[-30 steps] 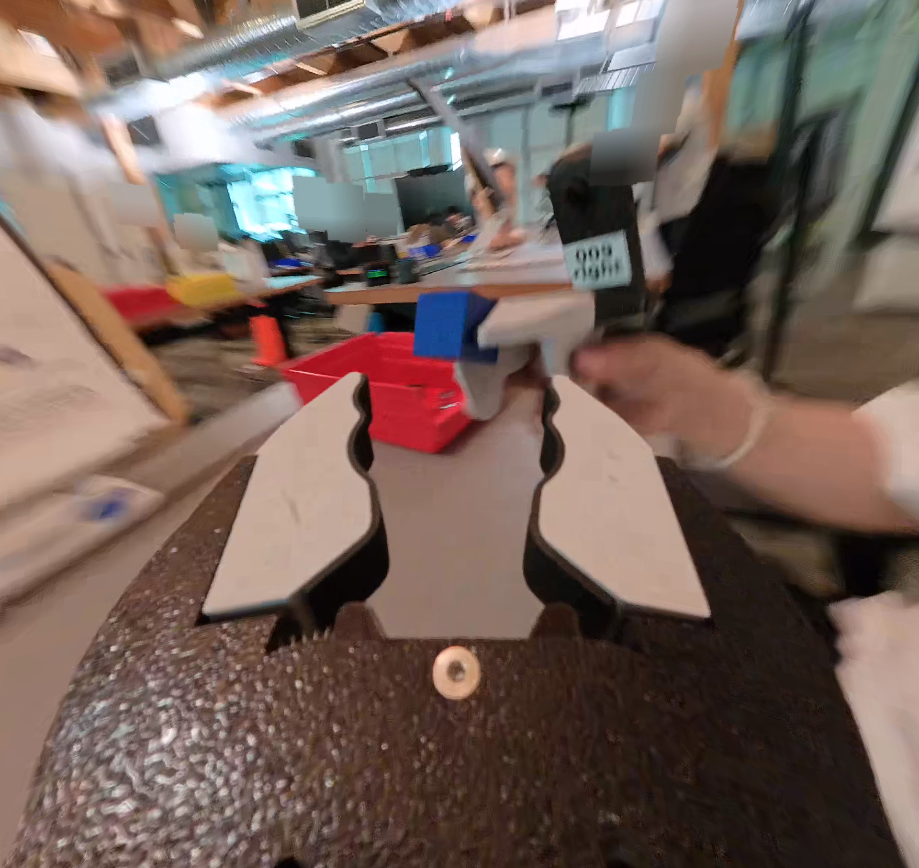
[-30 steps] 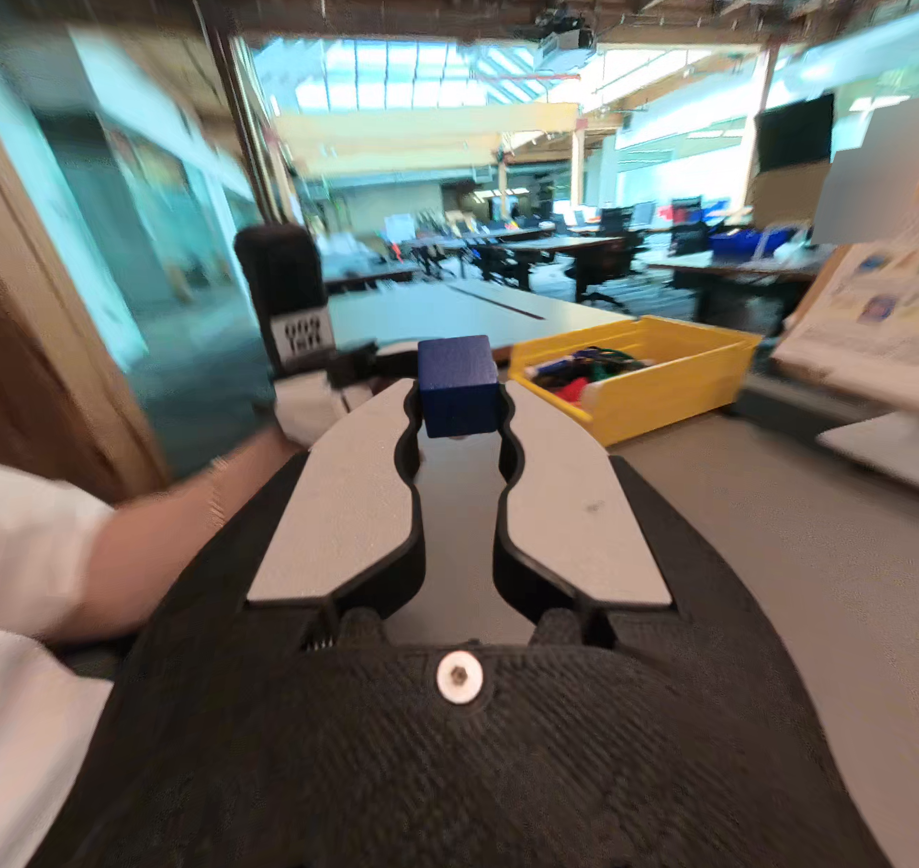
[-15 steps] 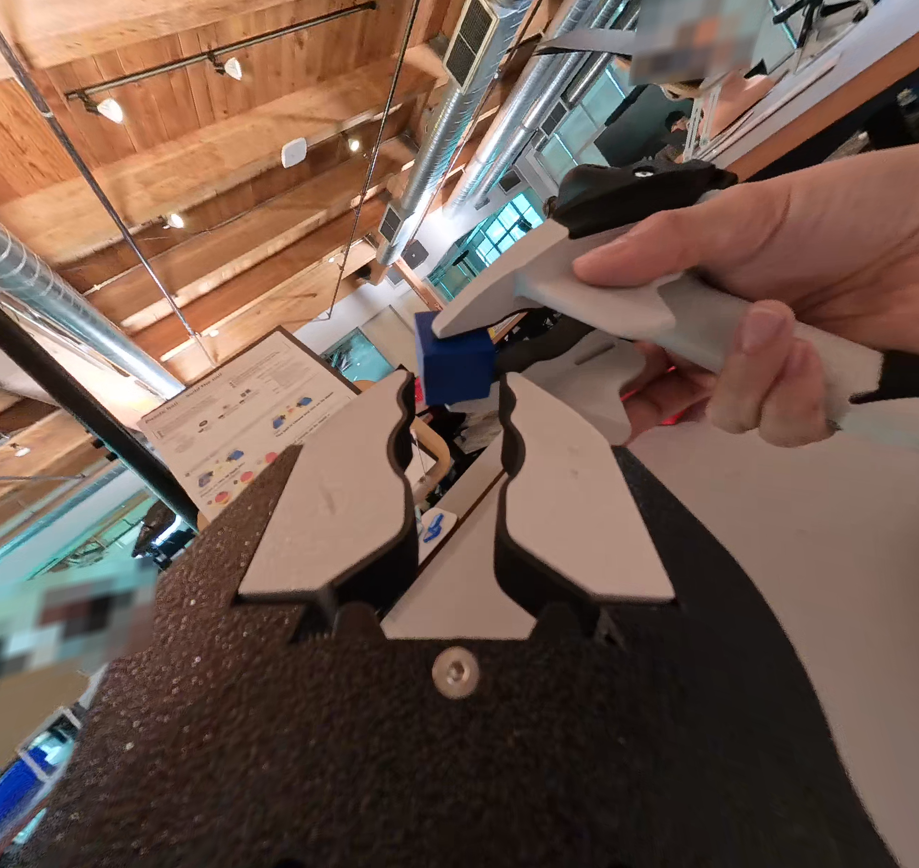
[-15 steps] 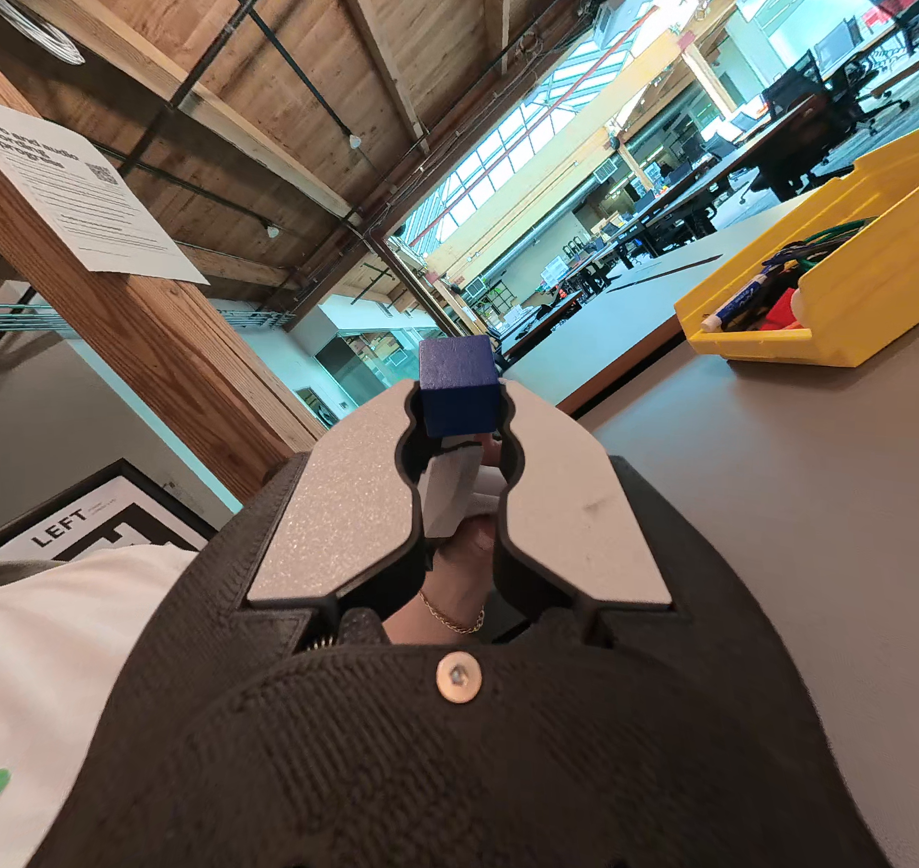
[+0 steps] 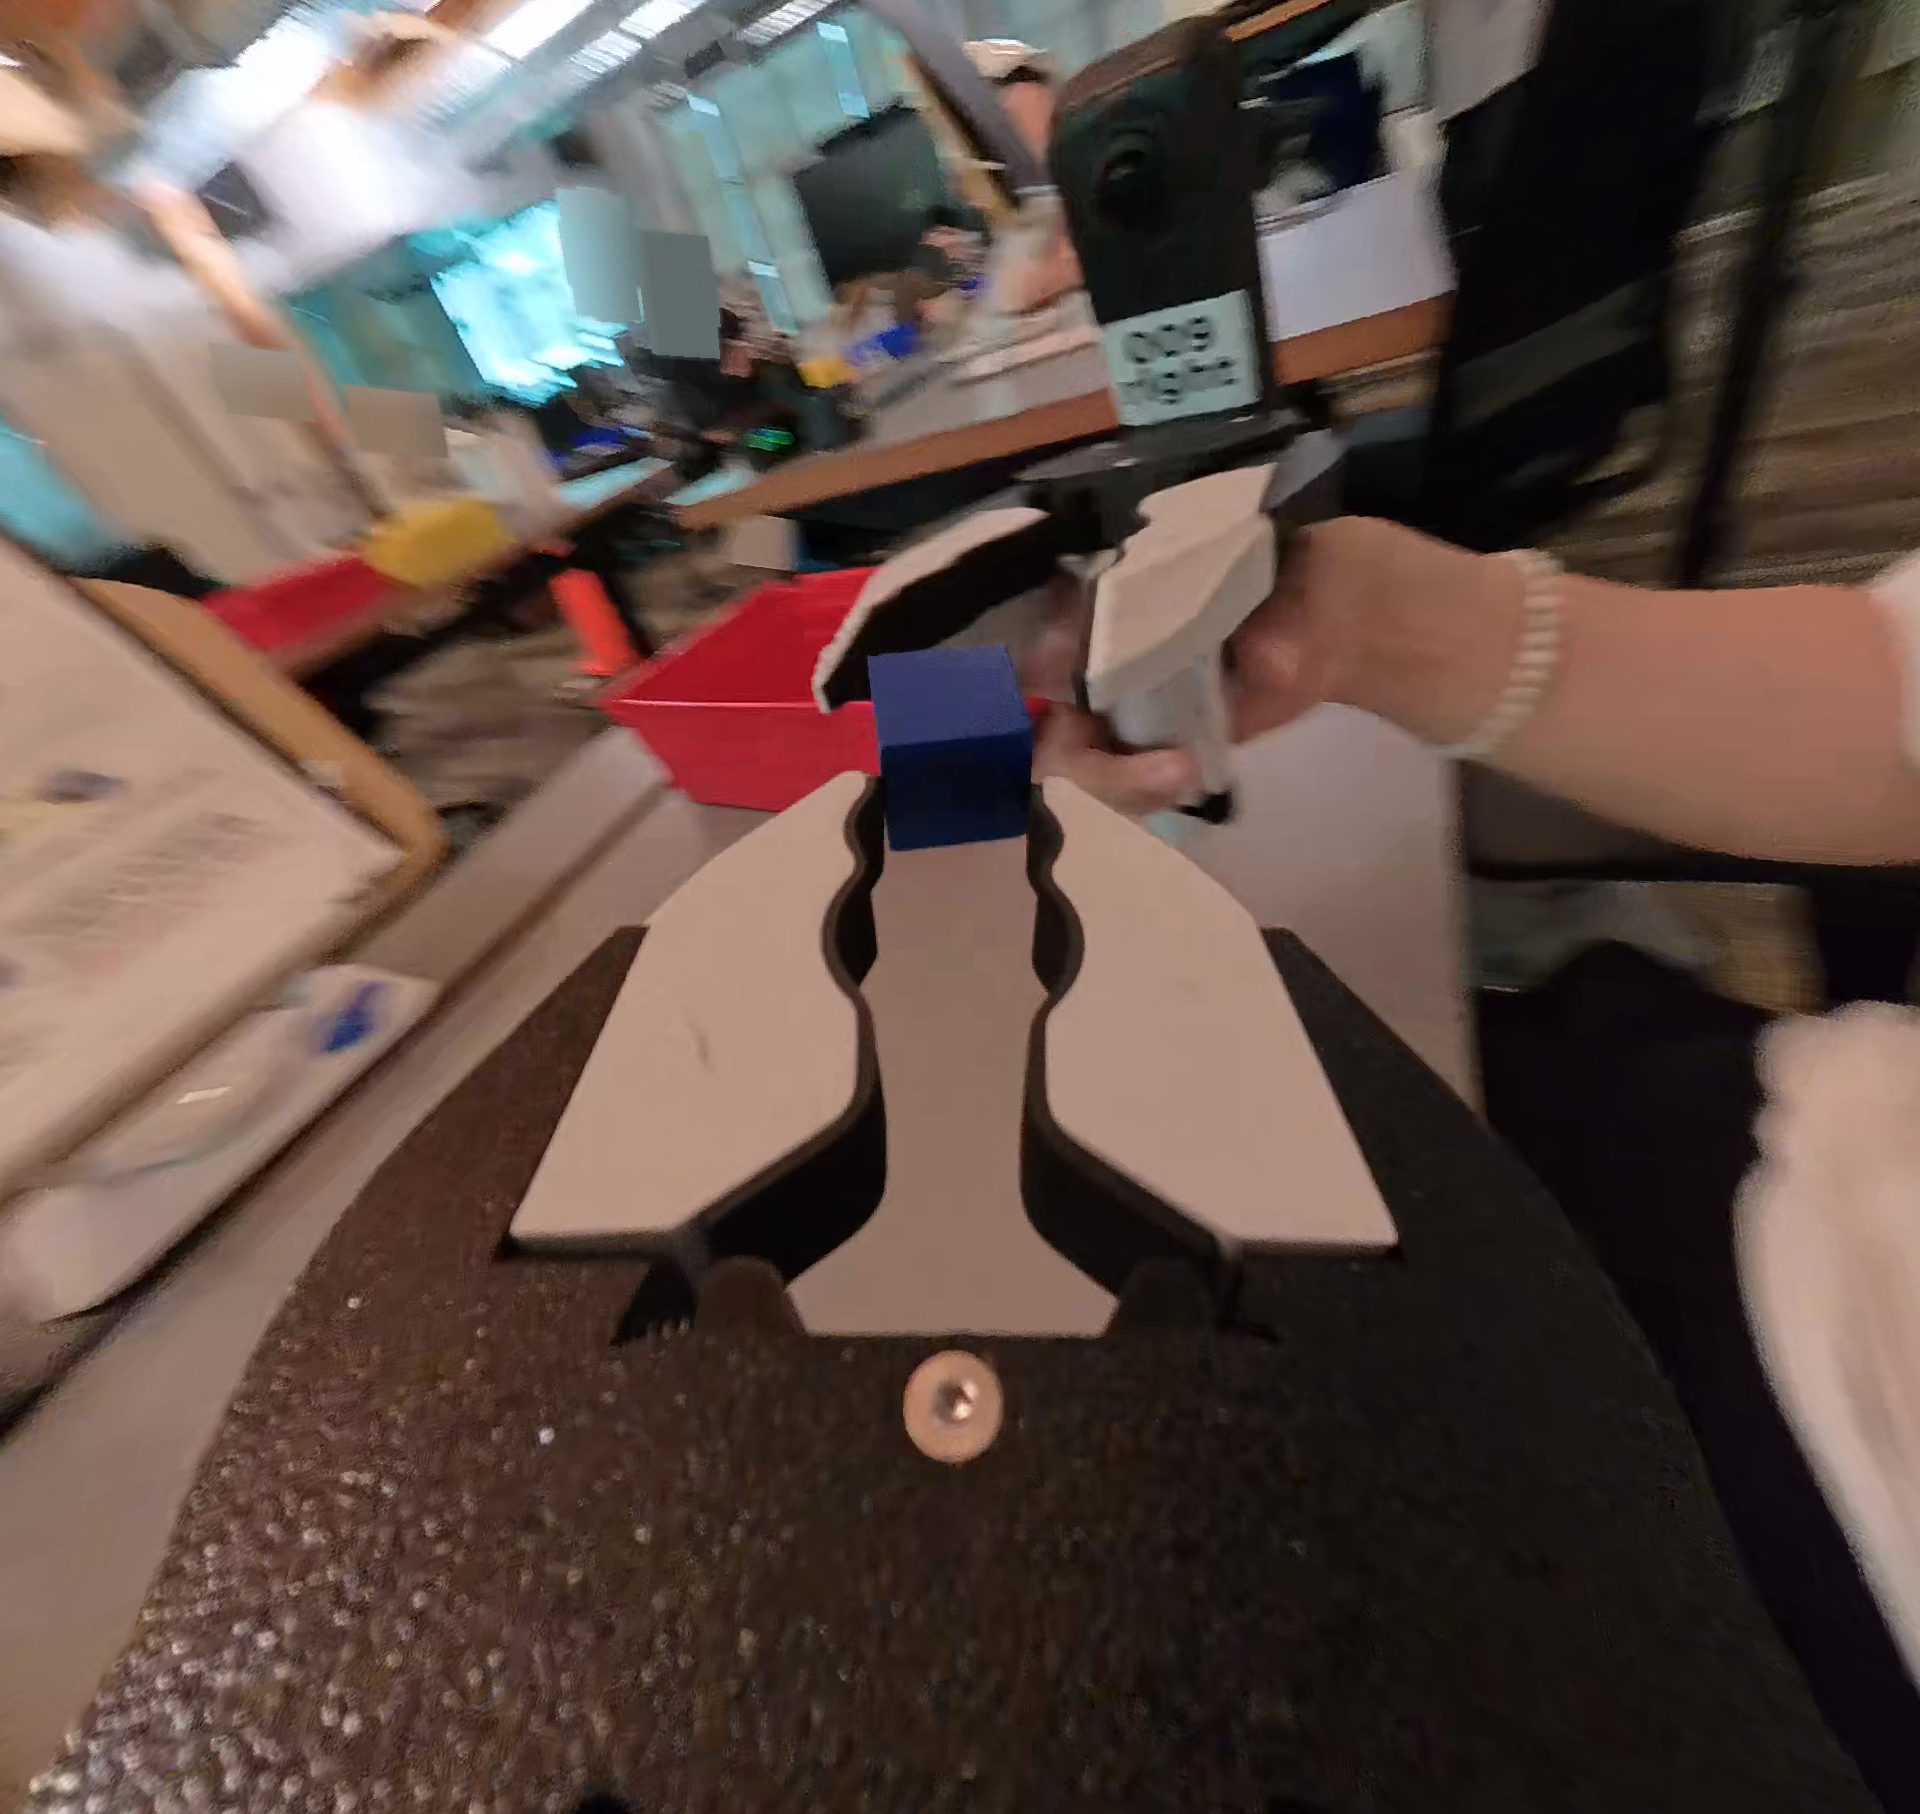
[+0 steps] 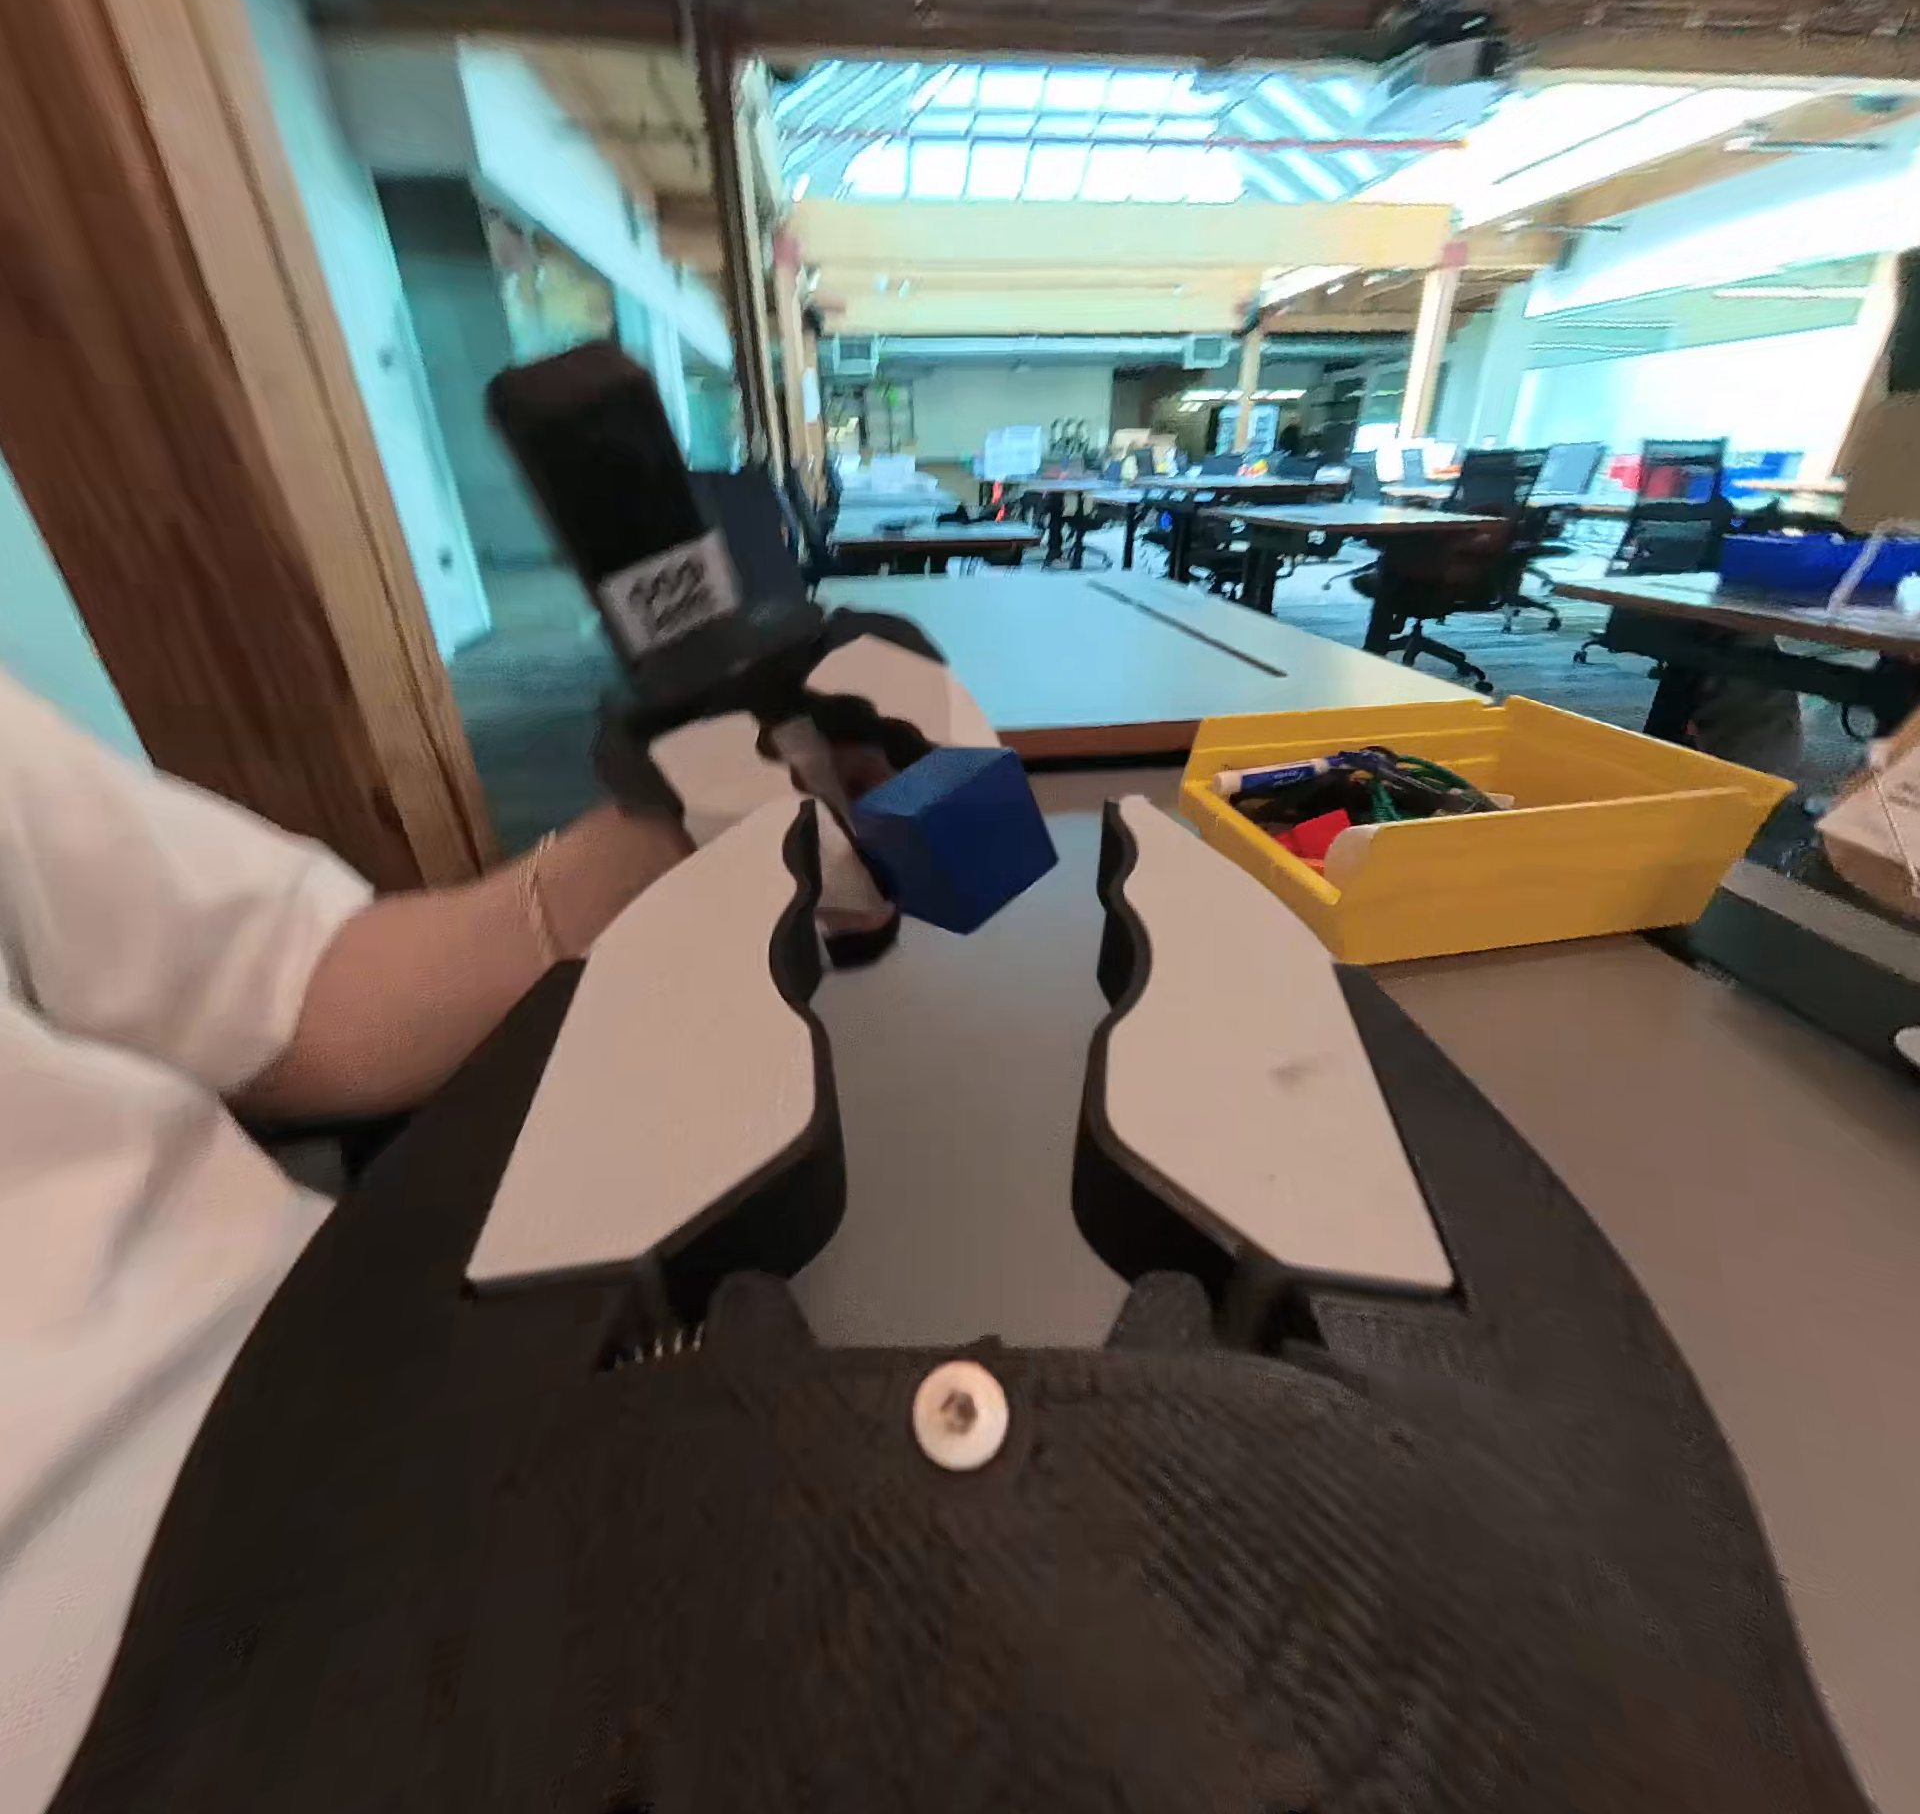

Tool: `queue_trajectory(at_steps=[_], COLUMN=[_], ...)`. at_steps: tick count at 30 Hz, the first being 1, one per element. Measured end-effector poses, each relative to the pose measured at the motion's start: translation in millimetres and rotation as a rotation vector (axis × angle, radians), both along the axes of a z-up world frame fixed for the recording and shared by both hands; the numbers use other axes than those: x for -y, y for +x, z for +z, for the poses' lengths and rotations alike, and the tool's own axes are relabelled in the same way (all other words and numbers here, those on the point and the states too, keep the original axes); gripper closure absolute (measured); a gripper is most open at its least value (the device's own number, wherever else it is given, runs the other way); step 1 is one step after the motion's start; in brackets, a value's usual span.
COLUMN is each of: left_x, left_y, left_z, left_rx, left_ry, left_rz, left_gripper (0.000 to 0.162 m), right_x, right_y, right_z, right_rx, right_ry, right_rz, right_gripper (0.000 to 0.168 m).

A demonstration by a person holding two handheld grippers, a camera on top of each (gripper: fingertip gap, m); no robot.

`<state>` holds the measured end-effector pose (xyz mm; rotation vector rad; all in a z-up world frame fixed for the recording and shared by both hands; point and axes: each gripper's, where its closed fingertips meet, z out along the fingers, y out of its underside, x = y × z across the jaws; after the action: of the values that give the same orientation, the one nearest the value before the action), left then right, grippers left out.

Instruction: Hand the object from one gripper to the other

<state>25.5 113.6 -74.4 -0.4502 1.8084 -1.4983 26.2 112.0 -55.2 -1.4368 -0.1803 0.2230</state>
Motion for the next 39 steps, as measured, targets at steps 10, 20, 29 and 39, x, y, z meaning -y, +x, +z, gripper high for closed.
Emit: queue_trajectory(at_steps=[10,20,29,39], left_x=[6,-1,-18,-7], left_y=[-27,-25,-1,0], left_z=[-17,-22,-10,-17], left_rx=[-0.233,-0.248,-0.232,-0.846], left_ry=[-0.106,-0.075,-0.235,-0.798], left_rz=[-0.316,-0.290,-0.122,-0.380], left_gripper=[0.136,0.137,0.134,0.114], right_x=[-1,-4,-9,-10], right_y=[-29,-26,1,0], right_z=[-30,-24,-13,-17], right_rx=[0.178,0.192,0.241,0.655], right_ry=[-0.138,-0.111,-0.038,0.016], right_rz=[0.131,0.083,-0.103,-0.228], right_gripper=[0.136,0.138,0.141,0.141])
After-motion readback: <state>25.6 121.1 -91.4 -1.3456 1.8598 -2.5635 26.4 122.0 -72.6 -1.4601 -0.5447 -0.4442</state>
